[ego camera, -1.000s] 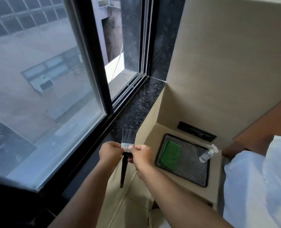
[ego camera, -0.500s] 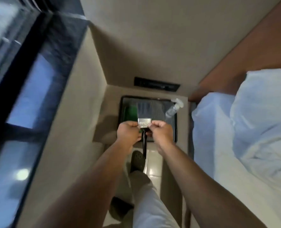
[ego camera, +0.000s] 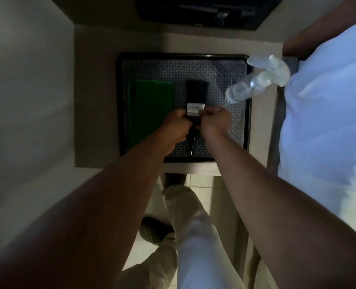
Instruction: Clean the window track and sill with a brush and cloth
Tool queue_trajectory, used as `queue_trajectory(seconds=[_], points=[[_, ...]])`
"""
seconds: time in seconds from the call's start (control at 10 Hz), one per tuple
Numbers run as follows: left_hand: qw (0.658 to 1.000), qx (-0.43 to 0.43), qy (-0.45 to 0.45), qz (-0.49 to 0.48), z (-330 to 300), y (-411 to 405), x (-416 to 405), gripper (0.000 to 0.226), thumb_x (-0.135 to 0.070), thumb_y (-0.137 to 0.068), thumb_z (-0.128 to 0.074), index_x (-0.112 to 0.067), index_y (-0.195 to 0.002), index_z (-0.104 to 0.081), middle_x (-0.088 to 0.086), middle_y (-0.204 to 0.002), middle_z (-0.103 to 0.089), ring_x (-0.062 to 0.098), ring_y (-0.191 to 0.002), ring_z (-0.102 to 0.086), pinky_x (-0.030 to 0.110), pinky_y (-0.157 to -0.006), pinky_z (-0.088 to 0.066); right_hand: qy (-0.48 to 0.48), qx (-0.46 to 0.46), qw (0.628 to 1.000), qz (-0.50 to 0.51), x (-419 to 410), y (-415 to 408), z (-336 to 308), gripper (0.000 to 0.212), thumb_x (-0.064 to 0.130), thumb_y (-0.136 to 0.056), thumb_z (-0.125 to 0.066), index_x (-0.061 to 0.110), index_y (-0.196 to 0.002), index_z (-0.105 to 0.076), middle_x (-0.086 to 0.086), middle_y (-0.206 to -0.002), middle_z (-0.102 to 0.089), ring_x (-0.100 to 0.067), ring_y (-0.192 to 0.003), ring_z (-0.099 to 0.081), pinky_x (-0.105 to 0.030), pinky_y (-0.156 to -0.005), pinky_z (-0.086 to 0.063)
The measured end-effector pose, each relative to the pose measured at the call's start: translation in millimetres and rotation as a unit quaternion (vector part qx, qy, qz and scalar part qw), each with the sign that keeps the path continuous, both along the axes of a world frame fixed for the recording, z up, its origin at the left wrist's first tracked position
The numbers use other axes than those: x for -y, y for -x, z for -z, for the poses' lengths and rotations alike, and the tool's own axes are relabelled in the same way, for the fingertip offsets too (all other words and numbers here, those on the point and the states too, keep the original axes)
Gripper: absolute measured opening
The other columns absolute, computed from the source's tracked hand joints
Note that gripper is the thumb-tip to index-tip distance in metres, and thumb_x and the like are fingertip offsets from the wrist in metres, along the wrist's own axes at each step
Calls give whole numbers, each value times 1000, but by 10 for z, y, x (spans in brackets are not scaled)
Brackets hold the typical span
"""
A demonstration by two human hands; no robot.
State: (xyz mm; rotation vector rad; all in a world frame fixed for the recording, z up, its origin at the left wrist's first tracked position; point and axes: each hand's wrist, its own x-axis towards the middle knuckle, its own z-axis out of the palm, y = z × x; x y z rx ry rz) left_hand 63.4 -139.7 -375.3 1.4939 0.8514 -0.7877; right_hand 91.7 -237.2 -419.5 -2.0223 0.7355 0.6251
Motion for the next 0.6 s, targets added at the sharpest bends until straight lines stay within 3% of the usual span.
queue_trajectory(seconds=[0.1, 0.2, 0.3, 0.4, 0.5, 0.6], points=[[997, 7, -14, 81, -167, 47, -76, 19, -5, -94, -51, -20, -104, -57, -1, -84, -61, 11, -74, -56, 15, -55, -47, 88, 13, 989, -122, -23, -25, -171, 22, 17, -92, -61, 3, -102, -74, -19, -103, -74, -33, -98, -68, -34, -85, -53], [988, 11, -49, 143, -478, 174, -248, 31, -14, -94, -59, -7, -124, -57, 15, -120, -64, 22, -102, -59, 32, -87, -49, 107, 18, 972, -208, -17, -17, -517, 22, 13, -91, -59, -1, -101, -72, -22, -102, -72, -35, -96, -67, -29, -75, -49], [976, 22, -119, 182, -1048, 388, -607, 56, -26, -94, -63, -7, -143, -44, 13, -141, -53, 24, -123, -54, 25, -95, -40, 104, 47, 953, -280, -69, 45, -1068, 27, 19, -93, -60, -1, -108, -68, -23, -107, -69, -35, -99, -66, -27, -73, -44], [947, 72, -226, 214, -1796, 667, -1024, 61, -34, -88, -68, -14, -142, -47, 10, -137, -59, 23, -119, -59, 22, -91, -44, 130, 94, 919, -361, -153, 128, -1834, 38, 27, -94, -59, 2, -122, -64, -22, -121, -64, -36, -108, -62, -33, -87, -48], [912, 148, -318, 213, -2594, 862, -1372, 67, -41, -80, -75, -15, -137, -53, 11, -132, -62, 26, -117, -61, 33, -96, -50, 182, 133, 876, -427, -265, 148, -2672, 41, 36, -94, -57, 7, -122, -64, -20, -125, -61, -37, -114, -58, -38, -91, -48], [859, 224, -403, 225, -3395, 1105, -1657, 65, -47, -76, -75, -19, -132, -57, 10, -128, -64, 25, -114, -61, 32, -93, -49, 233, 211, 834, -454, -332, 245, -3556, 43, 41, -92, -57, 11, -122, -64, -16, -127, -59, -36, -119, -53, -41, -95, -48]])
